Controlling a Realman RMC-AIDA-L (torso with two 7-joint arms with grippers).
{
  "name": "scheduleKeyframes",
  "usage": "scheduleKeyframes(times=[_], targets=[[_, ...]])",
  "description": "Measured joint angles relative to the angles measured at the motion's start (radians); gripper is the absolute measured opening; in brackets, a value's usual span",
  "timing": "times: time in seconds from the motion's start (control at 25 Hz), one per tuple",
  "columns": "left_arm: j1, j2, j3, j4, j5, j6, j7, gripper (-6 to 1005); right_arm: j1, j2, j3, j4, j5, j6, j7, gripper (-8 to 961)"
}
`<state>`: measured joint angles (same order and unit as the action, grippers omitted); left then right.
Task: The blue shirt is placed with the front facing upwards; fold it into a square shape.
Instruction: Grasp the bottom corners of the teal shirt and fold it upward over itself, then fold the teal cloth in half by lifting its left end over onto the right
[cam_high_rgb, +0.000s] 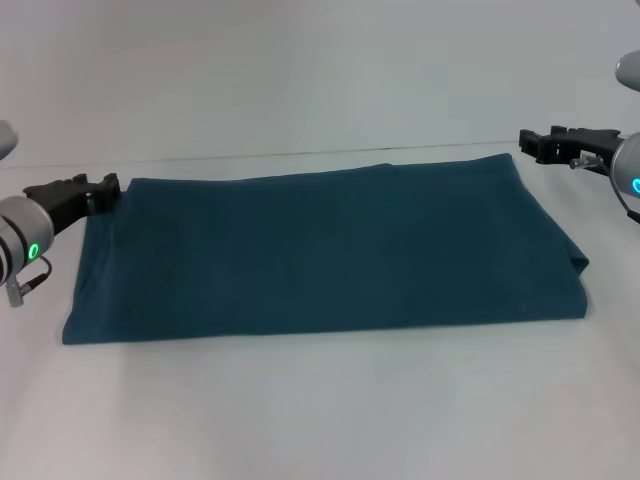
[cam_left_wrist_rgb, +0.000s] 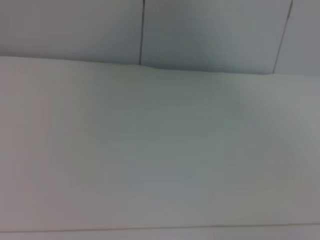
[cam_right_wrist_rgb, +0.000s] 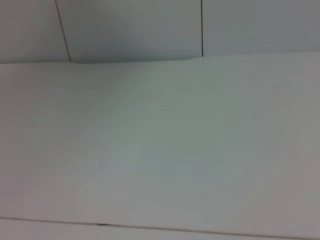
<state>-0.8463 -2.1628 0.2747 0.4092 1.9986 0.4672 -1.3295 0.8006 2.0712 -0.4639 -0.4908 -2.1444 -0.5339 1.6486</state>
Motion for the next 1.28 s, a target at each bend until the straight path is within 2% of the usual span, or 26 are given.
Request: scheduleKeyframes(times=[0.2,0.44,0.56,0.64,0.76,1.0,1.12,1.28], targets=[[0.010,0.002,0.001,0.001,-0.071,0.003,0.047,269,0.000,0.001,-0.001,-0.002,0.006,-0.004,0.000,433],[0.013,-0.003,0.002,-0.040,-0.235,0.020,0.218,529,-0.016,-0.004,-0.001,-0.007,0.033,-0.047,0.000,672],[0.023,-0.002,0.002,-0.052,-0.275,0.065,0.218,666,-0.032,-0.013,-0.001,-0.014,0.035,-0.094,0.003,815],[0.038,-0.001,0.002,-0.049,-0.274,0.117,0.188,757,-0.047,-0.016,-0.001,-0.029,0.035,-0.131,0.006,864],[0.072,0.009,0.014,-0.034,-0.268,0.239,0.106,768,-0.088,-0.015,-0.001,-0.080,0.036,-0.217,0.009,938],[0.158,0.022,0.060,0.043,-0.266,0.525,-0.037,778,-0.157,0.001,-0.001,-0.184,0.038,-0.395,-0.003,936],[0.197,0.031,0.111,0.088,-0.243,0.632,-0.104,779,-0.189,-0.008,-0.001,-0.213,0.039,-0.513,-0.005,935],[0.224,0.036,0.147,0.175,-0.103,0.748,-0.227,780,-0.227,-0.023,-0.001,-0.254,0.038,-0.666,-0.004,934]])
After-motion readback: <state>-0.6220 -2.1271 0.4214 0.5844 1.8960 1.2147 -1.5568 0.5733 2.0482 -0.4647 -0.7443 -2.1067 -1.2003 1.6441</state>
